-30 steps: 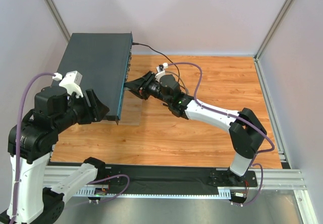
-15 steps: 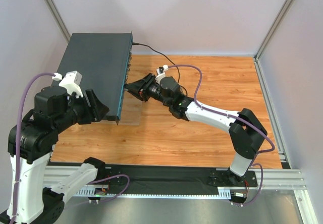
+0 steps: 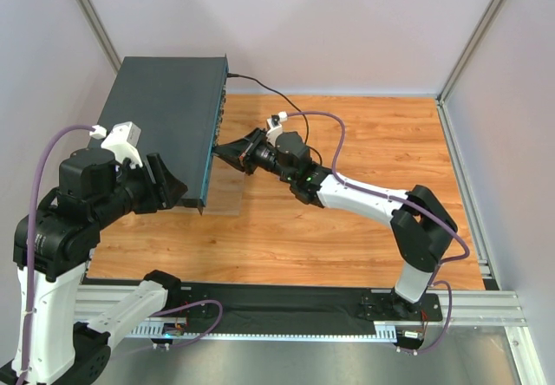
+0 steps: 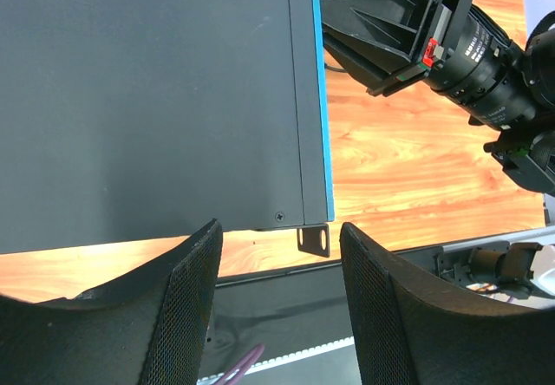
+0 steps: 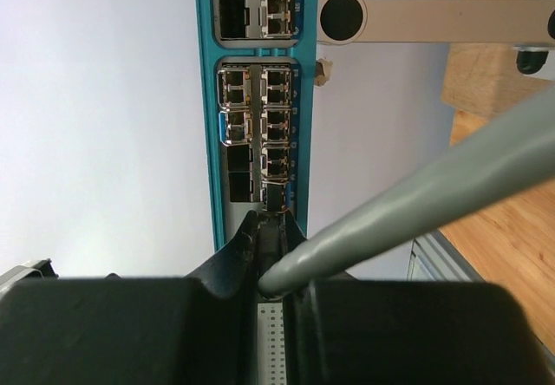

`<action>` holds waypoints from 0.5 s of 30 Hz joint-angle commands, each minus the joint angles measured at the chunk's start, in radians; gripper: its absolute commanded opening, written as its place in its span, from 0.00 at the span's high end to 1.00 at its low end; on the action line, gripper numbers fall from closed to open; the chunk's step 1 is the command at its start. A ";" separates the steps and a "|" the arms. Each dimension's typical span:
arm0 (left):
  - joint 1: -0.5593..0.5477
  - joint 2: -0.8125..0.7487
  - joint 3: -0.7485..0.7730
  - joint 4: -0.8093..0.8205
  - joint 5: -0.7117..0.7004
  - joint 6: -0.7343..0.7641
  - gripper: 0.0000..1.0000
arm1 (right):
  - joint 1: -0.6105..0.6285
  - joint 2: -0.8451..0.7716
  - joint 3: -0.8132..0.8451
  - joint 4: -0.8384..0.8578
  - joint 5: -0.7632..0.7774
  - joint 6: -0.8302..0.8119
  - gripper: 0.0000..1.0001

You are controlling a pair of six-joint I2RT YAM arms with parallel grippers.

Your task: Pull the plug from the switch port

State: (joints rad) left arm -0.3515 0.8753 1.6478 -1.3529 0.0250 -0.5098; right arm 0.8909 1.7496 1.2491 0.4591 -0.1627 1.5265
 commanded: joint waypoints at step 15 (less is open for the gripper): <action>0.003 -0.007 0.001 -0.026 -0.008 -0.026 0.37 | -0.029 0.019 -0.192 0.739 -0.115 0.228 1.00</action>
State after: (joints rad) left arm -0.3519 0.8753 1.6478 -1.3529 0.0200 -0.5194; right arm 0.8654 1.8042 1.0664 0.9337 -0.2142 1.7077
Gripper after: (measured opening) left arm 0.629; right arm 0.084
